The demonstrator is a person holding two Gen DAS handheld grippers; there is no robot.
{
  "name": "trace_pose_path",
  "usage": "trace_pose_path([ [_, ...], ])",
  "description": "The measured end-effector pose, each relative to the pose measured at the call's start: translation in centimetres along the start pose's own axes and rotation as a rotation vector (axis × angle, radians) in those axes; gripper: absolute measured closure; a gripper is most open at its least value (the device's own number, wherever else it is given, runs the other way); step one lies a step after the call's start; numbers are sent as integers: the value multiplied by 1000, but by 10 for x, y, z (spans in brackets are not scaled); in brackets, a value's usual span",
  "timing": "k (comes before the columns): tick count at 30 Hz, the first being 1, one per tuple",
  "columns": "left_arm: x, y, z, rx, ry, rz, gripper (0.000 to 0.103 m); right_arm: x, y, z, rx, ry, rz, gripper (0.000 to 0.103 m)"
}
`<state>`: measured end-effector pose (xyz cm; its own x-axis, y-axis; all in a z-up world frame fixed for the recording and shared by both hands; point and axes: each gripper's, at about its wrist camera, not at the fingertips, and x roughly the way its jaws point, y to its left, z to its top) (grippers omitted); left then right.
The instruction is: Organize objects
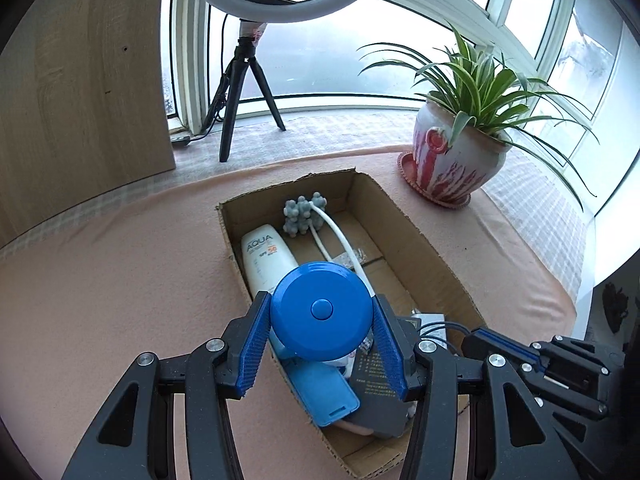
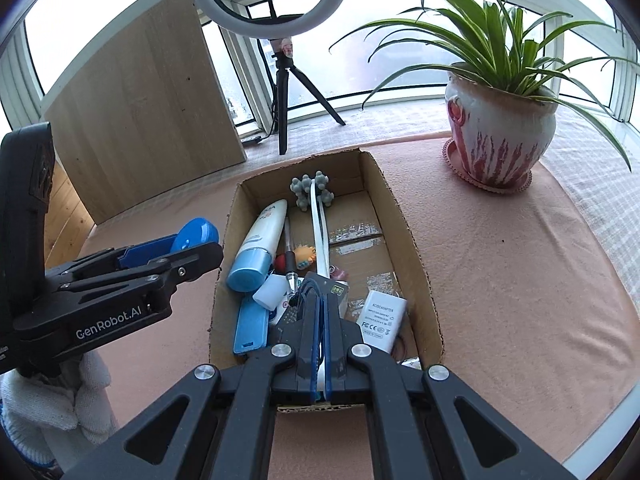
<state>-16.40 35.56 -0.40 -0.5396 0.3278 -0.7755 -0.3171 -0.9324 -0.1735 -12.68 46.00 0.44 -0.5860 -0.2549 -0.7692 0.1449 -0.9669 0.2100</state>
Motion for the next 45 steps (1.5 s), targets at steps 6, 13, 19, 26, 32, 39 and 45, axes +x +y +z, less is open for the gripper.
trace_pose_path([
  [6, 20, -19, 19, 0, 3, -16, 49, 6, -11, 1, 3, 21, 11, 101],
  [13, 46, -33, 36, -13, 27, -47, 49, 10, -21, 2, 5, 33, 23, 101],
  [19, 68, -35, 43, -27, 60, -50, 49, 14, -28, 4, 14, 42, 32, 101],
  [26, 75, -36, 46, -15, 63, -46, 45, 19, -31, 6, 21, 52, 43, 101],
  [32, 67, -38, 46, 3, 49, -43, 26, 16, -28, 5, 30, 37, 41, 47],
  [39, 54, -27, 46, -12, 30, -33, 25, 10, -22, 5, 15, 12, 21, 40],
  [45, 36, -17, 40, -20, 10, -11, 19, 9, -17, 5, 26, 13, 15, 40],
])
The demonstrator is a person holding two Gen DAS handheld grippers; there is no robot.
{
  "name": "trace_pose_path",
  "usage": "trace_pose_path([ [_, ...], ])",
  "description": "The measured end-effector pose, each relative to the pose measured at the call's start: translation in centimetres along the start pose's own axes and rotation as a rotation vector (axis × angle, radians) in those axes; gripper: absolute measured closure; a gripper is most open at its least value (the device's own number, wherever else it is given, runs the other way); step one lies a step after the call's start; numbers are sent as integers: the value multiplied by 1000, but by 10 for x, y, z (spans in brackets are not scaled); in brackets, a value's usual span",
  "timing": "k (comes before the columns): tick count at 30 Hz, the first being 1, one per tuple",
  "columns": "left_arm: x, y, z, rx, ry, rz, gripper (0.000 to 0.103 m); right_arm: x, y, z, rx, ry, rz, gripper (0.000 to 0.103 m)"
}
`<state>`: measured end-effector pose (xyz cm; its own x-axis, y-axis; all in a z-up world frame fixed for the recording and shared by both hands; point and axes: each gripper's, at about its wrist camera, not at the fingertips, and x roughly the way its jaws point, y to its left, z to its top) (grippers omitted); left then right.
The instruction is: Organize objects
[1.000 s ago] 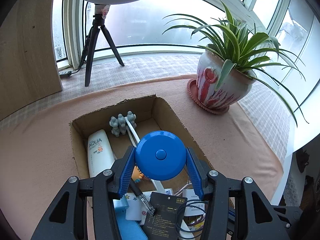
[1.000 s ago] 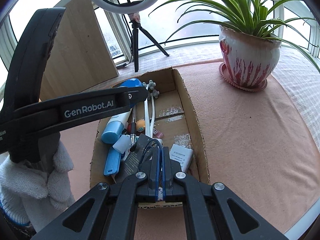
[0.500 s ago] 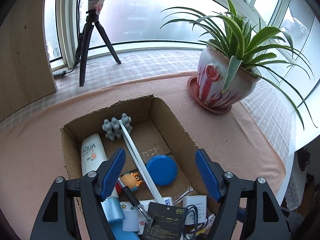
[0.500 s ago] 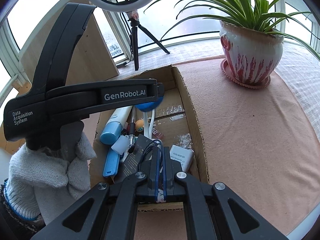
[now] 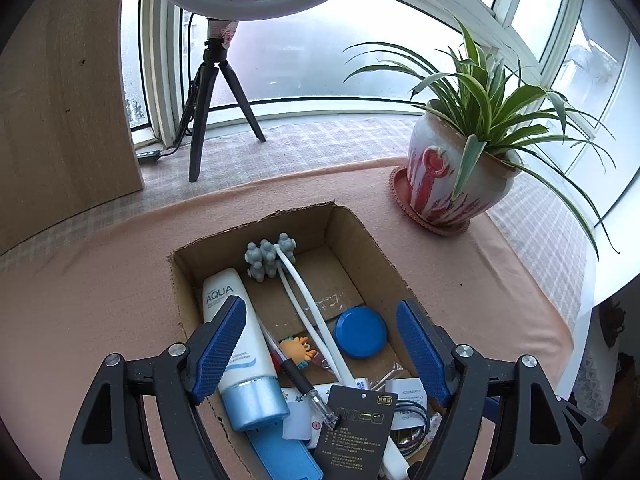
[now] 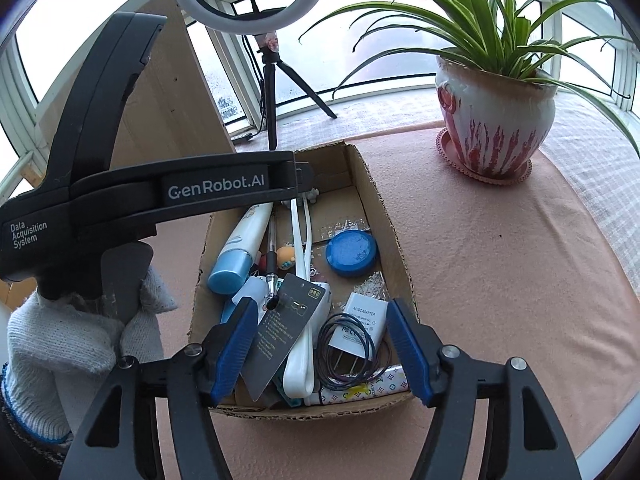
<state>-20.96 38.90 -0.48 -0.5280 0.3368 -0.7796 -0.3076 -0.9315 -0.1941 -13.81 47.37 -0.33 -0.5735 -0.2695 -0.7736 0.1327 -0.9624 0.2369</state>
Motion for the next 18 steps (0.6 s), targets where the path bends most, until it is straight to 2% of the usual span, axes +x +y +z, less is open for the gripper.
trace_pose_path([
  [5, -22, 14, -11, -1, -11, 23, 16, -4, 12, -3, -6, -1, 6, 40],
  [8, -38, 25, -19, -2, -27, 28, 9, -7, 21, -5, -7, -5, 11, 40],
  [18, -100, 81, -54, -41, -54, 65, 6, -19, 56, -23, -2, -1, 26, 39],
])
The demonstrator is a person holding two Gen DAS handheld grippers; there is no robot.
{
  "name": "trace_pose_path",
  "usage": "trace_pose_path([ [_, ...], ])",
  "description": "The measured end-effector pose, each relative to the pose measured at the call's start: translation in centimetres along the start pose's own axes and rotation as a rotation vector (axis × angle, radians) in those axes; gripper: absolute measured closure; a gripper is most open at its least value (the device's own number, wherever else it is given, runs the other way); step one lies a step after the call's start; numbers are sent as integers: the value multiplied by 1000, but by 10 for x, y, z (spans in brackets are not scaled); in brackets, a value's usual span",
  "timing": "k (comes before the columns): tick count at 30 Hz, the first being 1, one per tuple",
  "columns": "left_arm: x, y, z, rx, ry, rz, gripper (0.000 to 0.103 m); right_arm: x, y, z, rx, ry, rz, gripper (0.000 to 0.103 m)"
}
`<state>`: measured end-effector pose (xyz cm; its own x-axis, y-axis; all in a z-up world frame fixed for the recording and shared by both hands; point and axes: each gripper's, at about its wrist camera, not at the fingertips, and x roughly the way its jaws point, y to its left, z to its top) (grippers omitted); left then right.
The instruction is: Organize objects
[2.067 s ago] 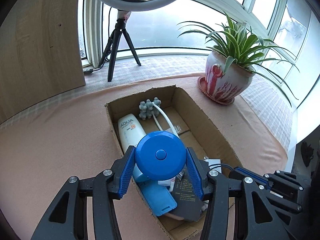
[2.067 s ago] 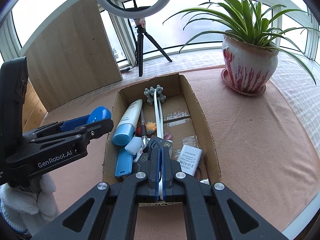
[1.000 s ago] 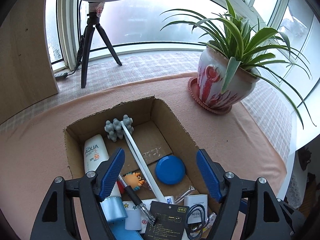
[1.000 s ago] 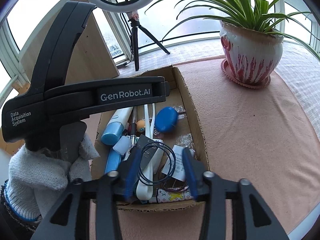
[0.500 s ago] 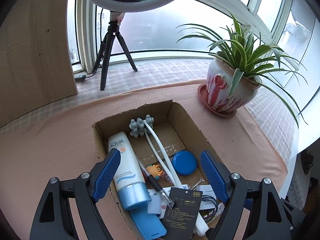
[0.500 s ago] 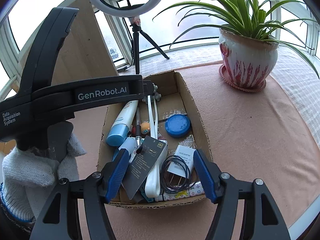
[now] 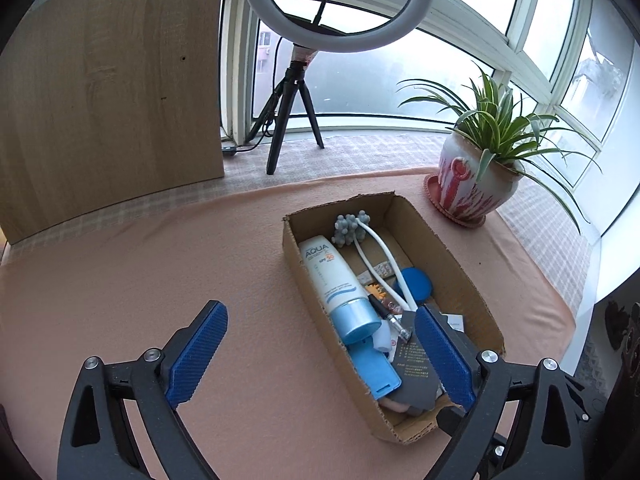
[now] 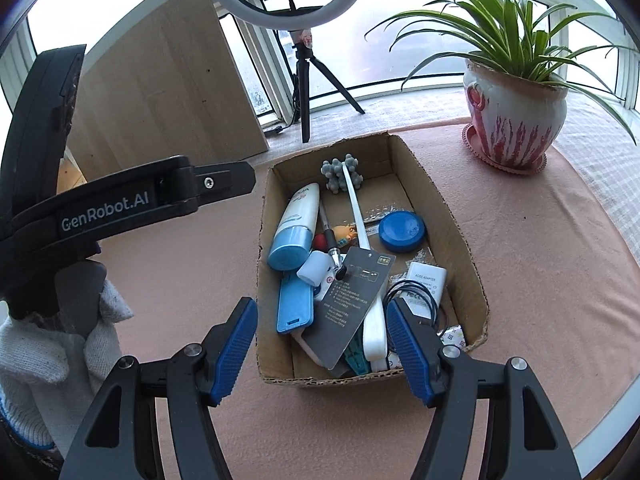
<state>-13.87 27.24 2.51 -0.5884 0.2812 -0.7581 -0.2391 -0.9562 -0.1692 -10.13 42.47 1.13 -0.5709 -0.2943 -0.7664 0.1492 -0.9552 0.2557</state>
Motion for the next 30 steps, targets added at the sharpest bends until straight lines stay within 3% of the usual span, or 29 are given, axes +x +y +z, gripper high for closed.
trace_pose_path([
  [16, -81, 120, -80, -117, 2, 151, 6, 14, 92, -29, -99, 19, 75, 39],
  [22, -105, 154, -121, -165, 27, 216, 6, 11, 120, -36, -139, 20, 101, 39],
  [30, -134, 180, -161, -250, 39, 243, 6, 9, 149, -46, -145, 17, 119, 39],
])
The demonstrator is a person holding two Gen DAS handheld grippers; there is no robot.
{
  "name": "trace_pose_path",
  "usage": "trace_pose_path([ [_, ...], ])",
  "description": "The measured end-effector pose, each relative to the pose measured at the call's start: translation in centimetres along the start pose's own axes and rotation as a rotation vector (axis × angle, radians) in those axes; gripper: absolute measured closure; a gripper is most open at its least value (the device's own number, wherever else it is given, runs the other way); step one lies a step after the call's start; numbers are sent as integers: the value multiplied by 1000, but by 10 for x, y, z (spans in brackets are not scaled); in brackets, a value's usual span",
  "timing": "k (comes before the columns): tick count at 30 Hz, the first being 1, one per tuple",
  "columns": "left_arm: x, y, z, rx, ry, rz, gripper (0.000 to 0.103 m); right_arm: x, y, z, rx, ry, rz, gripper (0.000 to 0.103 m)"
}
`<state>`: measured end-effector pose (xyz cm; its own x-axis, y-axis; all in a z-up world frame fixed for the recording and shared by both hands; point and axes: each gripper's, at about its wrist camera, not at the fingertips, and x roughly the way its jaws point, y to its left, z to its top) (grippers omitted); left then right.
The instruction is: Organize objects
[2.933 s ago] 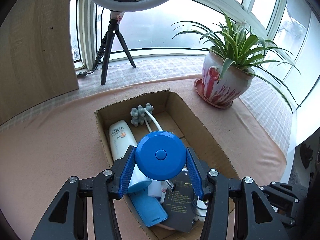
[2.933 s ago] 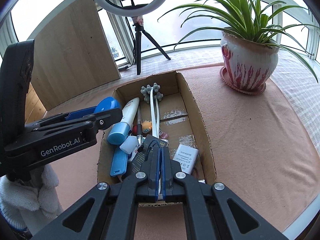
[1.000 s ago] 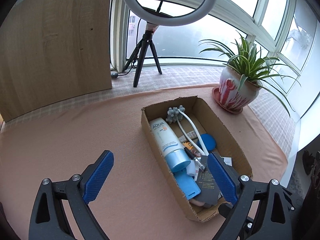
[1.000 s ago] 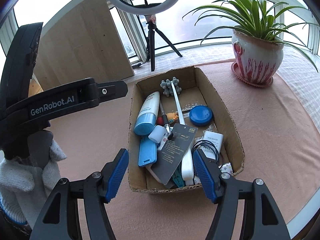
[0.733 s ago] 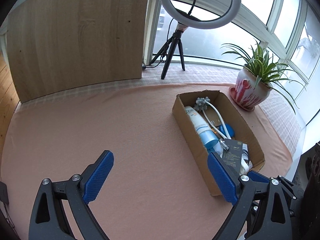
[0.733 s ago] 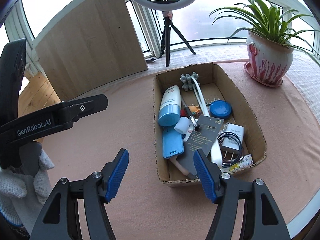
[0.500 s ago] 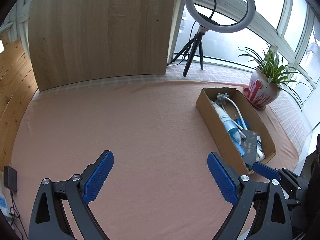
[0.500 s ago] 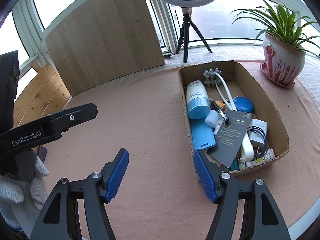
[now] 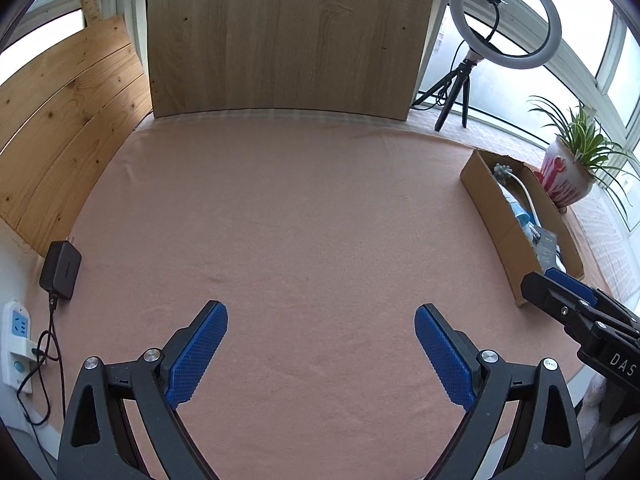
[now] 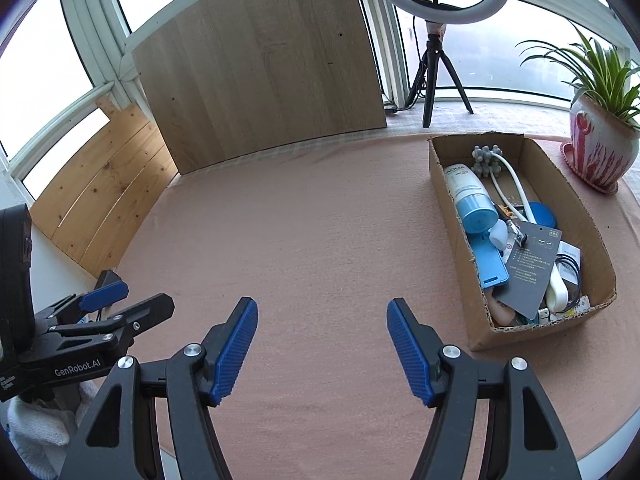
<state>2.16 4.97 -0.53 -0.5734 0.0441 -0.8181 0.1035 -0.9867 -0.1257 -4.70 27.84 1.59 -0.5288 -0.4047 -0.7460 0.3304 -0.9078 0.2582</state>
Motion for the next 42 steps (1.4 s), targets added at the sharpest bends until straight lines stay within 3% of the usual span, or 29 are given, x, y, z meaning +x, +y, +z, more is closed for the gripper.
trace_pose_path([
  [12, -1, 29, -10, -23, 15, 29, 6, 6, 35, -10, -20, 19, -33, 39],
  [42, 15, 25, -2, -16, 24, 40, 6, 22, 39, -11, -47, 47, -63, 39],
])
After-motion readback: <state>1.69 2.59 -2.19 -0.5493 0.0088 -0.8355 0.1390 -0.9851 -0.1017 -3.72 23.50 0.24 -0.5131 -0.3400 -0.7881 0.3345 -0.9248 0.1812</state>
